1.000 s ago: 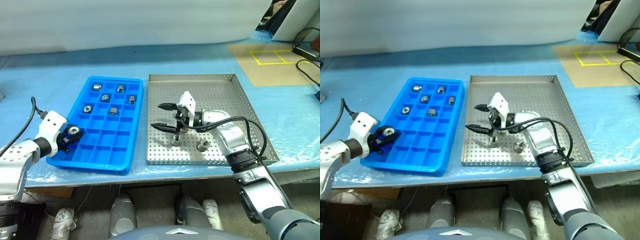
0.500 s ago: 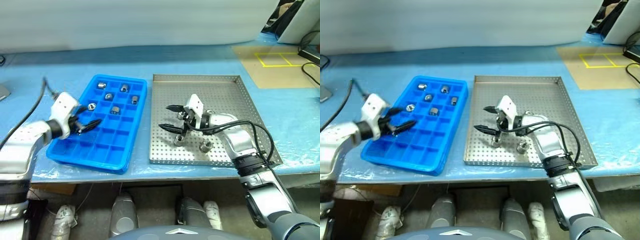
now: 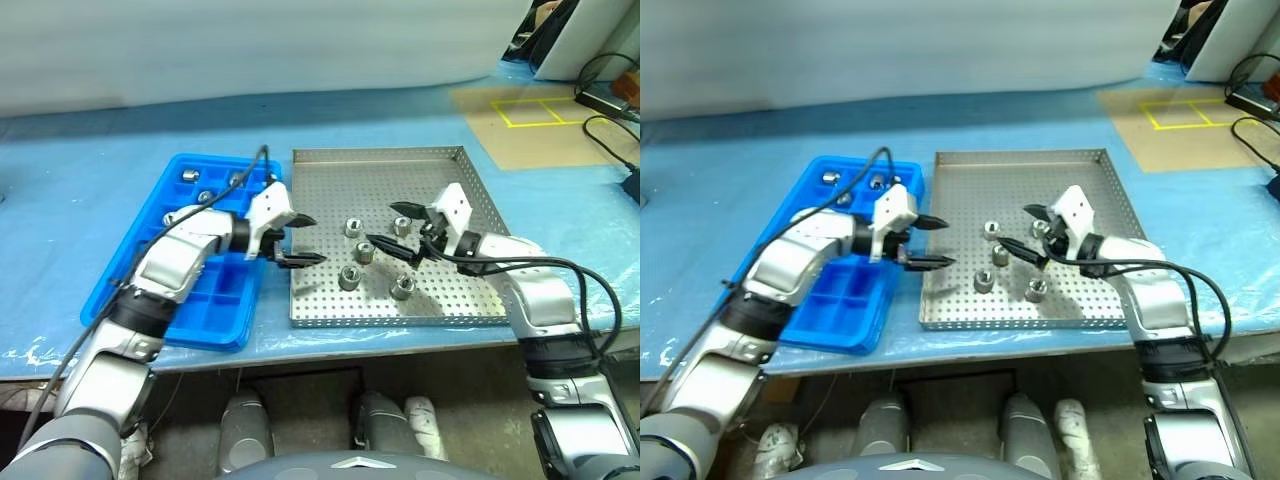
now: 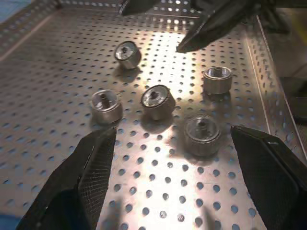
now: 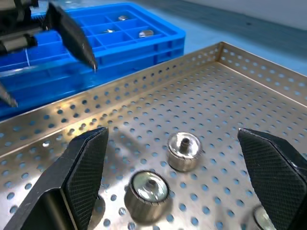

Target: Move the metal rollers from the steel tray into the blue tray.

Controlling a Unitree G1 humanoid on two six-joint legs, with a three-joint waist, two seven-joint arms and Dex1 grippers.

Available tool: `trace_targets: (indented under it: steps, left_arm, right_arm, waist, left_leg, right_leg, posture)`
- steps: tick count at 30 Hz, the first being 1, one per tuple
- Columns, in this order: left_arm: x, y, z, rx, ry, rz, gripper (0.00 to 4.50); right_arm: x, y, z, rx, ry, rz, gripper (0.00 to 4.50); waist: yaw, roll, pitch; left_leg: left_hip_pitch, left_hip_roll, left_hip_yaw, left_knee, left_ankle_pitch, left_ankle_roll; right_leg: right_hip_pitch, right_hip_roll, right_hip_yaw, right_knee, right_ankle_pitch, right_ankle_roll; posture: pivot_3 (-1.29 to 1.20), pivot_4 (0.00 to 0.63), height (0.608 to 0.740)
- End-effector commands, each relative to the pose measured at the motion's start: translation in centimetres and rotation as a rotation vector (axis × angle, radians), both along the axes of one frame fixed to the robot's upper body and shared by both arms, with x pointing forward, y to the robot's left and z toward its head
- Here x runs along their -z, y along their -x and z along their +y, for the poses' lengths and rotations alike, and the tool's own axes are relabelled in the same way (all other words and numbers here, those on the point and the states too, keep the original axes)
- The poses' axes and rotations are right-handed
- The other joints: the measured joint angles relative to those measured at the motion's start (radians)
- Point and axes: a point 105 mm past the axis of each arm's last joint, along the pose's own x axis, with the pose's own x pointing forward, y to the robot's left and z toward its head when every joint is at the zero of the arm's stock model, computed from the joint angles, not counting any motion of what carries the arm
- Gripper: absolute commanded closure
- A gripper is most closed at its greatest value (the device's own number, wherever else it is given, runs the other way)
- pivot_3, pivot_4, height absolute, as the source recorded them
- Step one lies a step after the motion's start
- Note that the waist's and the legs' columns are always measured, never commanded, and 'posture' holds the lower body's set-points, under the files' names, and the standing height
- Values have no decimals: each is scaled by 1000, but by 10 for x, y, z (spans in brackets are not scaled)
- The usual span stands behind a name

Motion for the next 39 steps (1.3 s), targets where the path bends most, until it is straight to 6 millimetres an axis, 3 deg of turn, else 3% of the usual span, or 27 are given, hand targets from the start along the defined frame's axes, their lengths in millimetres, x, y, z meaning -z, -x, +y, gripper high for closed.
trace_targets:
  steps: [1,5,15,30,34,37,39]
  left_arm:
    - [7,-6,-8,63,-47,2,467]
    - [24,-18,-16,56,-91,32,467]
    - [42,-3,-37,171,-118,76,467]
    - [61,-9,-53,127,-142,117,467]
    - [64,-10,-54,113,-146,115,1690]
    - [64,-10,-54,113,-144,112,1690]
    - [63,-10,-53,114,-129,113,2008]
  right_arm:
    - [-15,5,-8,33,-7,-52,0]
    - [-17,7,-12,69,-10,-62,0]
    - [-10,11,-16,105,4,-54,0]
    - [-3,12,-17,136,17,-58,0]
    - [-1,12,-17,141,18,-56,0]
    - [0,12,-15,139,16,-53,0]
    - [1,12,-14,137,16,-52,0]
  waist:
    - [-8,0,0]
    - [-26,0,0]
    - [-27,0,0]
    - [-22,1,0]
    - [-22,1,-1]
    - [-22,2,-1]
    - [-22,2,-1]
  left_leg:
    - [1,0,1,0,0,0]
    - [1,0,2,1,0,0]
    - [1,0,2,1,-3,5]
    - [3,-2,3,1,-4,7]
    - [4,-2,3,1,-4,8]
    - [4,-3,3,1,-4,9]
    - [4,-3,3,1,-5,9]
  right_leg:
    - [0,0,1,0,0,0]
    - [0,0,2,0,0,0]
    - [0,0,2,-1,0,0]
    - [4,-2,2,-3,0,0]
    - [6,-3,2,-5,0,0]
    - [8,-4,2,-7,0,0]
    - [8,-4,2,-8,0,0]
  posture:
    - [-184,150,740]
    - [-216,150,740]
    - [-242,150,740]
    - [-264,150,740]
    - [-263,150,740]
    - [-260,150,740]
    - [-256,150,740]
